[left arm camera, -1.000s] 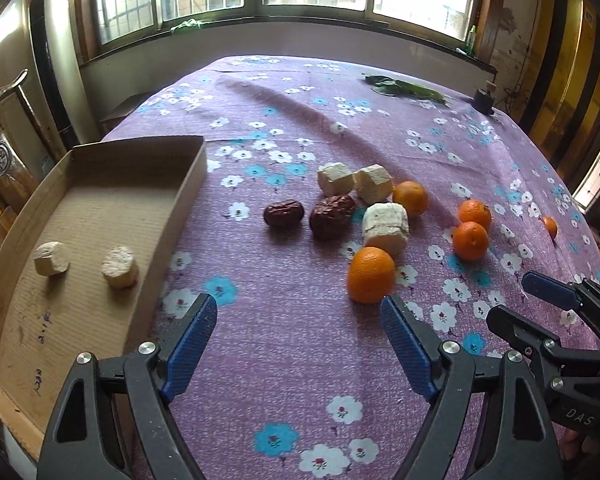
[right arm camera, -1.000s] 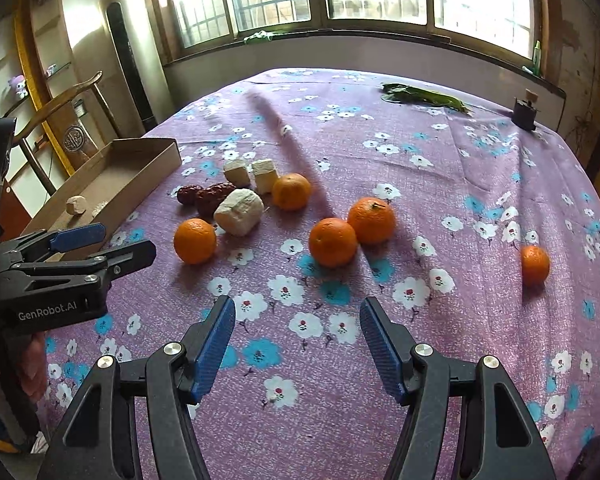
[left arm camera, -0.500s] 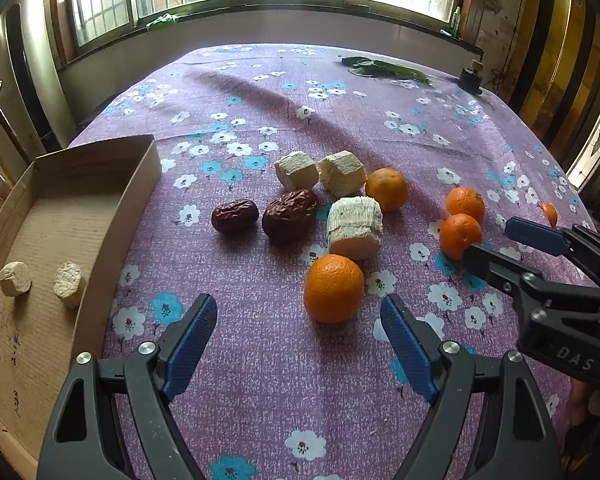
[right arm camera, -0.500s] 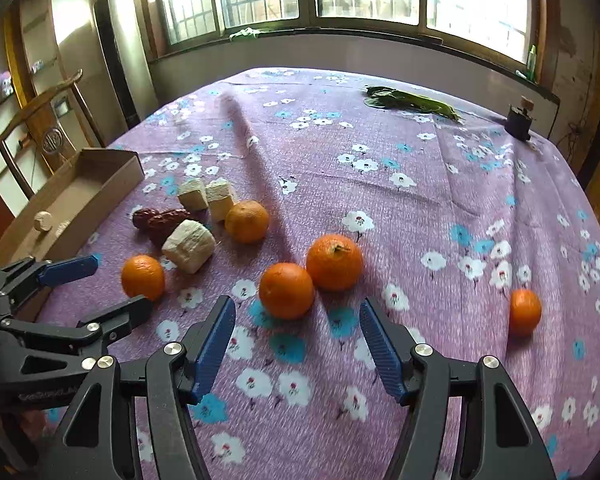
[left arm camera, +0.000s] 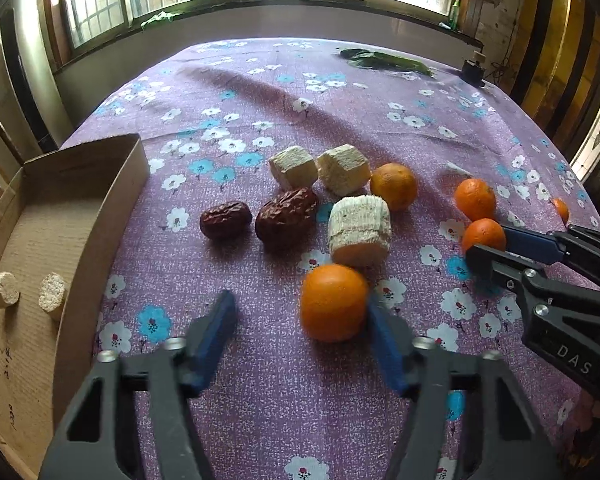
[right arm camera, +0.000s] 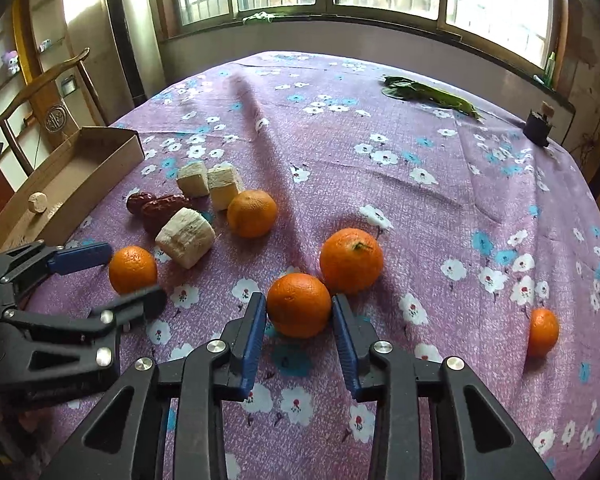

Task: Organize fruits
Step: 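Grasp an orange with the left tool while the right tool grasps another orange, then carry orange in left tool over box while right tool carries its orange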

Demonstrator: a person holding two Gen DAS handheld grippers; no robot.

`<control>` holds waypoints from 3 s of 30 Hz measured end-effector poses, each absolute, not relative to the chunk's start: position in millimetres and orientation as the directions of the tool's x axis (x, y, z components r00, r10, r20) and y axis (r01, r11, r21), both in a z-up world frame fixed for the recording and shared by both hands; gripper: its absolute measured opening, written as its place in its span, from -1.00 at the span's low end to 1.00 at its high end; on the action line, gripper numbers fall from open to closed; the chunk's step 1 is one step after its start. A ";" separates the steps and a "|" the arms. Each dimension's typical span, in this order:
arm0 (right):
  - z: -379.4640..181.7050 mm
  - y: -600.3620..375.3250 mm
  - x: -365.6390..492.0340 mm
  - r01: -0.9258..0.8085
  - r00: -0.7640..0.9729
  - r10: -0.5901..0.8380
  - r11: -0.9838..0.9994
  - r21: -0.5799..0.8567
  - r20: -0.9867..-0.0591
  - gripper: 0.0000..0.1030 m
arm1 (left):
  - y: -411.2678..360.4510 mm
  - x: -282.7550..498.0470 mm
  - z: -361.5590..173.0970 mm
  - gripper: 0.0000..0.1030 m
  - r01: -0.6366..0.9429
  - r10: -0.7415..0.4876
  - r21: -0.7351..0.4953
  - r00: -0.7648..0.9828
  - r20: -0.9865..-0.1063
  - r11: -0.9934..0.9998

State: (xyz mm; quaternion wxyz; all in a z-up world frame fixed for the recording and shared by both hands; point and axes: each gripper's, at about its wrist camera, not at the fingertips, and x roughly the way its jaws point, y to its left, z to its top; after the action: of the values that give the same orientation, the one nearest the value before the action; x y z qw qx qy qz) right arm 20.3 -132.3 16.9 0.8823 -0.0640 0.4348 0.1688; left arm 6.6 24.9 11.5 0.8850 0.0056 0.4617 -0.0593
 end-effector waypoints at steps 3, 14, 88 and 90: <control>20.8 -136.2 12.4 -0.347 0.569 0.259 0.936 0.058 -0.781 -0.31 | 23.4 4.0 14.6 -0.37 0.137 -0.142 -0.078 0.562 -0.815 0.988; 35.1 -135.1 -18.4 -0.377 0.572 0.331 0.919 0.118 -0.750 -0.31 | 44.0 -15.9 31.6 -0.42 0.112 -0.164 -0.121 0.589 -0.791 0.986; 59.4 44.9 -30.3 -0.677 0.438 0.510 0.729 0.102 -0.740 -0.27 | 196.2 -63.3 66.0 -0.42 -0.185 0.120 -0.007 0.668 -0.735 0.983; 59.2 52.5 -28.8 -0.688 0.429 0.513 0.719 0.099 -0.743 -0.27 | 205.5 -62.8 63.4 -0.42 -0.202 0.130 -0.008 0.659 -0.741 0.979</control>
State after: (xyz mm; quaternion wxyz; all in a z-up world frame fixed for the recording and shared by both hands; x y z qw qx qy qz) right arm -28.8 52.5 59.2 0.8382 -0.1105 0.3960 0.3585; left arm -62.8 205.5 63.4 0.9097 -0.0448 0.4026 0.0911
